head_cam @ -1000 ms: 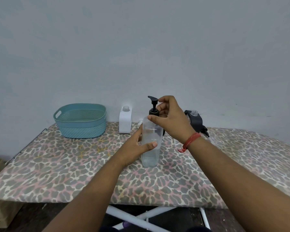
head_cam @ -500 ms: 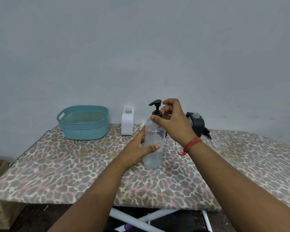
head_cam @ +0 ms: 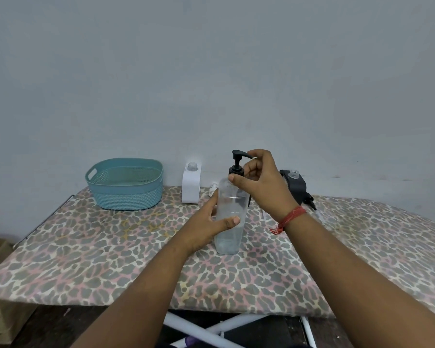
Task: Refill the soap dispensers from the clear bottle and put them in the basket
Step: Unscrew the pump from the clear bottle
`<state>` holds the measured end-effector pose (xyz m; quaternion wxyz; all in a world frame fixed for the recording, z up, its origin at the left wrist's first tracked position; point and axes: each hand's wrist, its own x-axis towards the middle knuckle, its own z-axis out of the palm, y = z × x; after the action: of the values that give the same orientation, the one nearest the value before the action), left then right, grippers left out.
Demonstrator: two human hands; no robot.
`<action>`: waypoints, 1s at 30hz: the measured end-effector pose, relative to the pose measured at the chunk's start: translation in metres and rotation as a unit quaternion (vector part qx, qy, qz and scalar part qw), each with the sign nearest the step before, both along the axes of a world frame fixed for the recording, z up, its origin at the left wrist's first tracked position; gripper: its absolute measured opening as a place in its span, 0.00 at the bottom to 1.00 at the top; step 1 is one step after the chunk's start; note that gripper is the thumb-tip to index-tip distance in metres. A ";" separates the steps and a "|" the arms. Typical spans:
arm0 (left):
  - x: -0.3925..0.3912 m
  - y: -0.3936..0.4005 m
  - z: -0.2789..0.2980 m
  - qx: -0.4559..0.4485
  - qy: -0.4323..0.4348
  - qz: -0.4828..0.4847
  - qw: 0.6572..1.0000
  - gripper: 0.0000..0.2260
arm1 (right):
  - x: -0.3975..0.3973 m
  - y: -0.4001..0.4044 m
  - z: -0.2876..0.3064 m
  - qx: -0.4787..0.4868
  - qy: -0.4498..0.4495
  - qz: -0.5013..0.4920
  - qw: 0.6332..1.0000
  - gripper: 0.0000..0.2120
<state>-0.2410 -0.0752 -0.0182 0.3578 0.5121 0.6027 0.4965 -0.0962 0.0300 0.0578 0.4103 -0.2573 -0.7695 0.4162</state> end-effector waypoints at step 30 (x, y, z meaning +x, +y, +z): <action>0.001 -0.001 0.002 0.002 0.004 -0.011 1.000 0.32 | 0.008 -0.011 0.040 -0.017 0.324 -0.046 0.945 0.10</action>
<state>-0.2402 -0.0759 -0.0161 0.3601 0.5216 0.5973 0.4914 -0.0880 0.0187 0.0974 0.6522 -0.1505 -0.5748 0.4708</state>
